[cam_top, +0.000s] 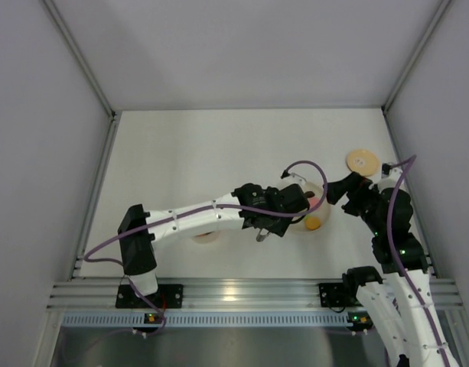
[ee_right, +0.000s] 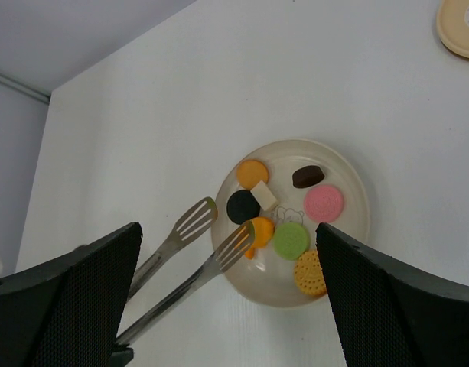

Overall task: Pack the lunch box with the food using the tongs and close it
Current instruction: Pick up the fake food from the plate.

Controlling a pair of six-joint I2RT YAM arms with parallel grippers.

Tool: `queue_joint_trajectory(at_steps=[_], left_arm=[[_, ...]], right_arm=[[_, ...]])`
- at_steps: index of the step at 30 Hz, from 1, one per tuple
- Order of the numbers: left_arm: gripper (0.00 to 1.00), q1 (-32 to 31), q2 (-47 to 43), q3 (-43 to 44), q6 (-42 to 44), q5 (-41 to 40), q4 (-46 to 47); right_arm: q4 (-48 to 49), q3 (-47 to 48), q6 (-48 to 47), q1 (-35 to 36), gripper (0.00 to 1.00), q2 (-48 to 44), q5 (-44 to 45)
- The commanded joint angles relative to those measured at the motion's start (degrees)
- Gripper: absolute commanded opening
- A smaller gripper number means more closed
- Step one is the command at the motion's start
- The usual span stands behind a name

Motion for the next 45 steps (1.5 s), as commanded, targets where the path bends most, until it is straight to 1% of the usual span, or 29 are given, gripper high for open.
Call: queue_joint_trajectory(at_steps=[1,6,17,25,33,45], left_arm=[[0.53,1.3,1.3,3.1,2.7,2.9,4.4],[0.53,1.9,3.8,3.0,3.1,3.8,4.4],[0.54,3.4,4.7,0.1,3.4,5.9,6.1],[0.53,4.8,4.2,-2.6,3.3,7.1,7.4],[0.51,4.8,3.5,-3.3,3.1,8.3,7.2],[0.50,3.9,0.9,-6.5,2.0,9.0,6.6]], right_arm=[[-0.5,1.5,-1.1,-0.7,0.95,-0.8,0.8],[-0.8,1.7,-1.2,-0.7,0.95,-0.7,0.9],[-0.5,1.4,-1.2,-0.7,0.95,-0.4,1.1],[0.0,0.3,-1.1,-0.7,0.95,-0.3,1.0],[0.2,-0.1,-0.9,-0.7,0.95,-0.6,1.0],[0.5,-0.4,-0.5,-0.7,0.95,-0.8,0.8]])
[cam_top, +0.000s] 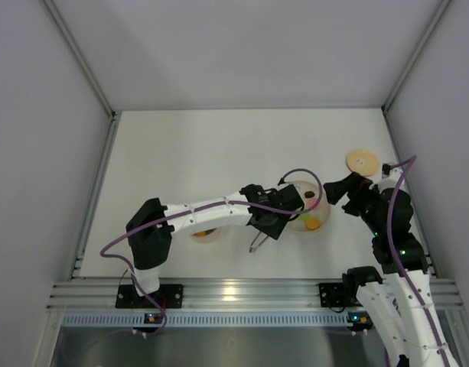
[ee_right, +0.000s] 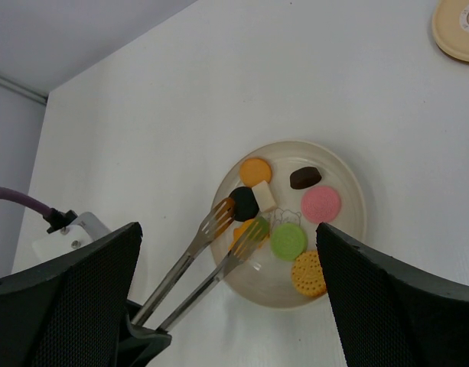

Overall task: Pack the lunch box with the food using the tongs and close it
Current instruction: Pick up the fake food from the plate.

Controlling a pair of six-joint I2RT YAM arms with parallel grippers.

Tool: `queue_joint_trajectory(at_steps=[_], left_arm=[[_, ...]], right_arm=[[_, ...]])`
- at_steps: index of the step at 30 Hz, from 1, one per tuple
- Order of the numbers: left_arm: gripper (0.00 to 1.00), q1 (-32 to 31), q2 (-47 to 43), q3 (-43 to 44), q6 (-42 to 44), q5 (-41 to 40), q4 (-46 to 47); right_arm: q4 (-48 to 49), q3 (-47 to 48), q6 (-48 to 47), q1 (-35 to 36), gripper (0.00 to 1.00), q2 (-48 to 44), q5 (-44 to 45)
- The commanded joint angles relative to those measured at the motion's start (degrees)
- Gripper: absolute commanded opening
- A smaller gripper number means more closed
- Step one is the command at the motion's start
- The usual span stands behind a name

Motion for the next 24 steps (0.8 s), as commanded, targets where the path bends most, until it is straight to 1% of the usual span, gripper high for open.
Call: queue_joint_trajectory(at_steps=[1,15,24], left_arm=[[0.50,-1.0,-4.1,-0.2,-0.6,0.1,1.1],[0.50,-2.0,-5.5,-0.2,-1.2,-1.0,-0.6],[0.50,-2.0,-3.5,0.5,-0.6,-1.5,0.1]], right_arm=[[0.6,-0.4,0.0,-0.7,0.95,-0.6,0.4],[0.3,-0.4,0.2,-0.7,0.95,-0.8,0.4],[0.7,-0.5,0.2,-0.7,0.95,-0.8,0.4]])
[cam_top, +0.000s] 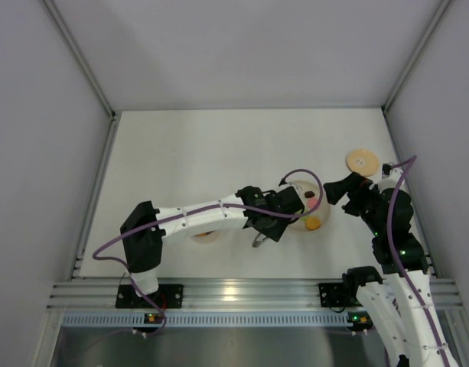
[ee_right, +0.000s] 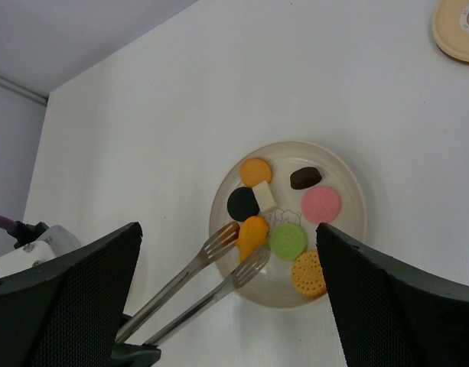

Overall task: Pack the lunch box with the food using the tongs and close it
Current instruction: Pick up the fake food from the plate.

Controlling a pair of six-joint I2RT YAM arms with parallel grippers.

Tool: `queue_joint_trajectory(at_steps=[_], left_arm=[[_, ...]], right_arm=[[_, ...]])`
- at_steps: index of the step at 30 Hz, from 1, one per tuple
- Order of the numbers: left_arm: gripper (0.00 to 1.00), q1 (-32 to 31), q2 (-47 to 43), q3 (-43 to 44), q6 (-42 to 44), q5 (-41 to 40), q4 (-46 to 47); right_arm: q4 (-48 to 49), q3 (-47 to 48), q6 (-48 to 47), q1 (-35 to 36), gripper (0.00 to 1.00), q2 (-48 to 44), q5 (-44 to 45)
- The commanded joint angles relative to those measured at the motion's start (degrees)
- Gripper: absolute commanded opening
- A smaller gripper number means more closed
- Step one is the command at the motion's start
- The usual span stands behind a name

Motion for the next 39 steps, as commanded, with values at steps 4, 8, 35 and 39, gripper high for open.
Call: queue_joint_trajectory(at_steps=[4,8,35,39], left_arm=[[0.45,-0.3,0.4,2.5,0.1,-1.3,0.1],[0.40,-0.3,0.7,3.8,0.1,-1.4,-0.5],[0.34,-0.3,-10.2,5.7,-0.1,-6.0,-6.6],[0.34,-0.3,-11.2,4.8,-0.6,-5.8,-7.1]], right_arm=[[0.3,-0.1,-0.4,-0.7,0.95,-0.4,0.7],[0.1,0.4,-0.5,-0.8,0.95,-0.4,0.8],[0.9,0.4,-0.2,-0.7,0.95,0.4,0.8],[1.2,0.5,0.2,-0.7,0.95,0.4,0.5]])
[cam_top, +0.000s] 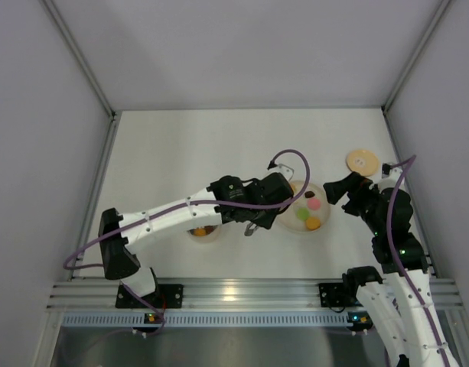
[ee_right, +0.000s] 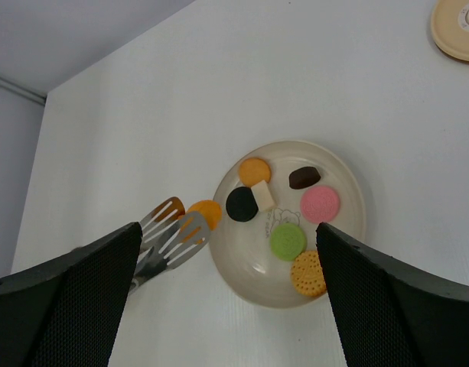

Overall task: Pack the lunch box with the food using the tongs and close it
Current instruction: Pick up the fake food from the plate, then place the fake food in the packing box.

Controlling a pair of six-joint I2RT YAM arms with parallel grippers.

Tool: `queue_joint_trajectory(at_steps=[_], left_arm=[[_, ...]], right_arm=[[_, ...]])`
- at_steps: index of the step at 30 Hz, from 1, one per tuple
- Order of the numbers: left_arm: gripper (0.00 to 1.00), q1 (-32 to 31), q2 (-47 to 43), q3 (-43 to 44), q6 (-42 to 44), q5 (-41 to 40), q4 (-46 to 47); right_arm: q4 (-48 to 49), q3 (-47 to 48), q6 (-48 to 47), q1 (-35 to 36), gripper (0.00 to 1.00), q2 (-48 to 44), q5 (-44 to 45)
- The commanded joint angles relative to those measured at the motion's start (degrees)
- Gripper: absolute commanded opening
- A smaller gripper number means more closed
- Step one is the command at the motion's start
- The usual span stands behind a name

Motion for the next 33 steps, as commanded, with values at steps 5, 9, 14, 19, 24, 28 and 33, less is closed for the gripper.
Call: queue_joint_trajectory(at_steps=[5,9,14,19,24,28,33], left_arm=[[0.34,-0.3,-5.0,-2.4,-1.3,-1.7,-0.3],[0.34,-0.3,-6.5,-3.0,-1.9,-1.6,-1.0],[0.34,-0.3,-10.6,-4.9,-3.2,-3.0,-2.7],[0.34,-0.3,-18.1,-9.2,-6.5,-5.0,-6.7],[0.34,-0.3,-26.4,-13.4,-11.3,-6.9,-11.8],[0.34,-0.3,-32.0,-17.1,-14.4,-7.4,-15.5],[0.34,-0.3,-38.6,-19.3,-18.3,-8.0,-21.6]], right_arm=[[1.4,0.5,0.1,-0.7,0.95,0.4,0.6],[1.5,0.5,0.2,-0.7,0.95,0.7,0.3],[1.7,0.7,0.2,-0.7,0.95,1.0,0.3],[2.3,0.7,0.3,-0.7,0.95,1.7,-0.2],[3.6,0.2,1.0,-0.7,0.95,2.5,-1.1],[4.4,0.0,1.0,-0.8,0.95,3.4,-1.3],[5.2,-0.3,1.0,-0.7,0.95,4.3,-1.2]])
